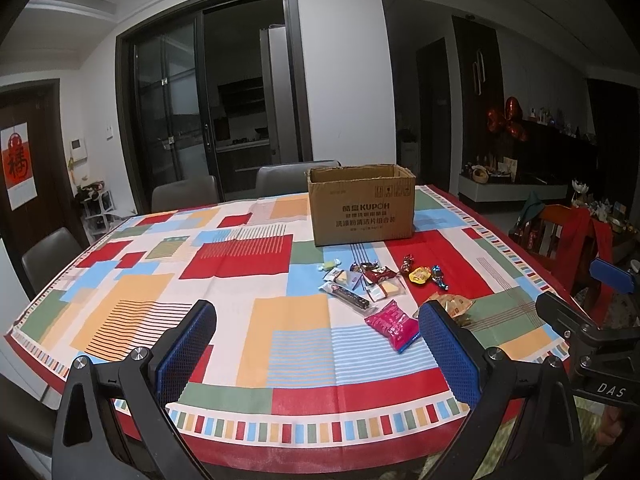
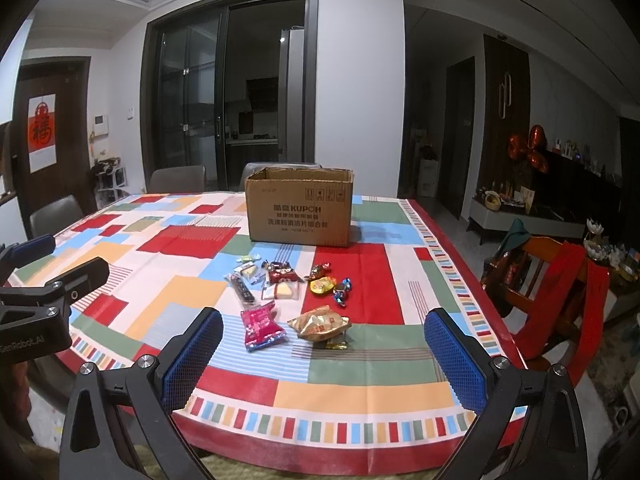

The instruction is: Organize snacks

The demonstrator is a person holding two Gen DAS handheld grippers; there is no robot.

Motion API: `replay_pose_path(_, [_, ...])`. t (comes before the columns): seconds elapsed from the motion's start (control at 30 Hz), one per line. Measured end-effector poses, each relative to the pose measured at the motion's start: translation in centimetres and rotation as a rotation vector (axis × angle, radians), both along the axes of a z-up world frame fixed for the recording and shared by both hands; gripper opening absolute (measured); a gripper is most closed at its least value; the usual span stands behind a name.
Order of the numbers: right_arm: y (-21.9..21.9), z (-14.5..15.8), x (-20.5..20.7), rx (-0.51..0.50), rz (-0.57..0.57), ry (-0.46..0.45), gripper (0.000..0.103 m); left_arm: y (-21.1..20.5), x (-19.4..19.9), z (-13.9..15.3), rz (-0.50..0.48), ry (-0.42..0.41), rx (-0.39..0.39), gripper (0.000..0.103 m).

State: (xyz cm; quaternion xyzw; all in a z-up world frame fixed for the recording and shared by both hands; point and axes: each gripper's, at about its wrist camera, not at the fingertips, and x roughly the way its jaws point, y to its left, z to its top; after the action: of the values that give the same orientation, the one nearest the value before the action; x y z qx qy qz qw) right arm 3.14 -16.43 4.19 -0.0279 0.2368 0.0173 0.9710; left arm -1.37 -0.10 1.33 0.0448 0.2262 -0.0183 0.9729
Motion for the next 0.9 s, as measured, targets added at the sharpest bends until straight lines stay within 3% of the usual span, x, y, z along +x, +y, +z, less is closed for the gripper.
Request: replay_pose_path(0.9, [0.11, 0.81, -0.18, 0.003, -0.001, -0.019, 0.102, 0.01, -0.14, 0.37, 0.0, -0.007, 0.002, 0.103])
